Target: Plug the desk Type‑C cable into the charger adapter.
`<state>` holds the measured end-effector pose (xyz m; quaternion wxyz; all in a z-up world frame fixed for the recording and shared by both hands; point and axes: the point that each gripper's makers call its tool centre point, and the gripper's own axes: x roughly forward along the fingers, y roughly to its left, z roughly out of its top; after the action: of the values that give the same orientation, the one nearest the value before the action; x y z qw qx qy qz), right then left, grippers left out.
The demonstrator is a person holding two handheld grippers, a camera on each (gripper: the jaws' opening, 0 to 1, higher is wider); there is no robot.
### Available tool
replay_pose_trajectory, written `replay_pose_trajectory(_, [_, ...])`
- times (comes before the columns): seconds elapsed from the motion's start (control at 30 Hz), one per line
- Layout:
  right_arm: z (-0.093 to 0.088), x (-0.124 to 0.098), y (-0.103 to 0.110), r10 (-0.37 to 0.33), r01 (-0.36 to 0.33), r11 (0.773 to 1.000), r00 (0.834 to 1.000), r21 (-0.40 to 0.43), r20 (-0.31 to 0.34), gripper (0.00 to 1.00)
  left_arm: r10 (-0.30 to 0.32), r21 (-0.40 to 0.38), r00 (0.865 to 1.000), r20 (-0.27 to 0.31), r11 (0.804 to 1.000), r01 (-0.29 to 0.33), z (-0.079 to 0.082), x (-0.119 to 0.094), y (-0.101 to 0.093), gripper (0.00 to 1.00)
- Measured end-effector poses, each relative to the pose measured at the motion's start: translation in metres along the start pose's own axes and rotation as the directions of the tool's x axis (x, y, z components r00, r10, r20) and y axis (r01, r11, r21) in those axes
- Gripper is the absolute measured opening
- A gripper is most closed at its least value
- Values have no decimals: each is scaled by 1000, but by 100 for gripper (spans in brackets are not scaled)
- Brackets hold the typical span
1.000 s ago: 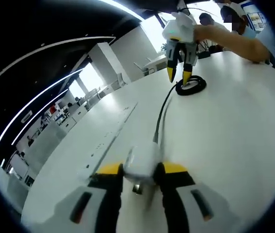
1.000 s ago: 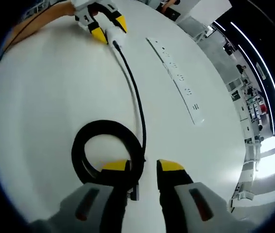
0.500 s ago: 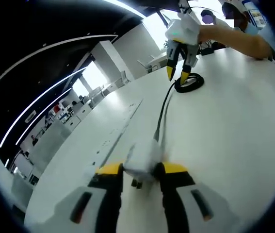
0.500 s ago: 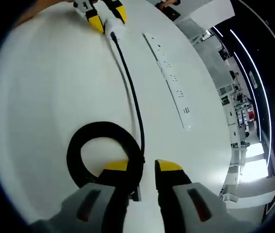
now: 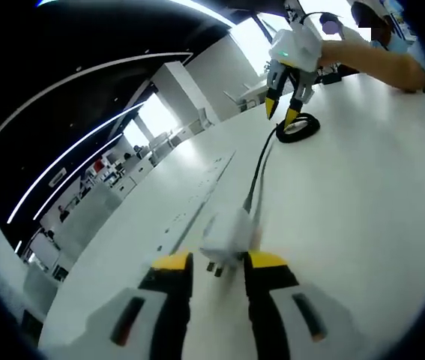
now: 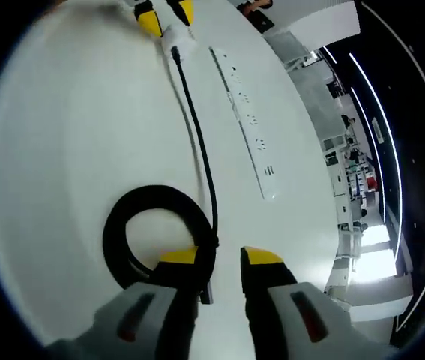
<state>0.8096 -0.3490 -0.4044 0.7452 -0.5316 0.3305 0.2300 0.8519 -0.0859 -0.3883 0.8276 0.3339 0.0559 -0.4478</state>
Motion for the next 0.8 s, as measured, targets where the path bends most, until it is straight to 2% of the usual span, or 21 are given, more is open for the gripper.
replay_pose_trajectory(0.17, [-1, -4, -1, 2, -2, 1000, 1000, -7, -7, 24, 14, 11, 1000, -7, 1000, -14, -1, -2, 1, 29])
replay_pose_trajectory(0.27, [3, -9, -4, 2, -2, 1000, 1000, 0, 11, 26, 19, 11, 1000, -5, 1000, -19, -1, -3, 2, 29])
replay_pose_trajectory(0.4, [11, -16, -6, 4, -5, 1000, 998, 20, 59, 29, 22, 10, 1000, -1, 1000, -22, 1, -5, 4, 29])
replay_pose_trajectory(0.57, [23, -32, -16, -19, 5, 996, 988, 88, 154, 32, 29, -9, 999, 23, 1000, -29, 9, -11, 10, 29])
replay_pose_trajectory(0.73, [38, -50, -28, -52, 13, 988, 965, 152, 256, 36, 45, -37, 997, 63, 998, -43, 23, -19, 17, 34])
replay_pose_trajectory(0.8, [40, -56, -31, -60, 14, 986, 959, 163, 276, 37, 56, -58, 994, 92, 997, -51, 33, -23, 20, 38])
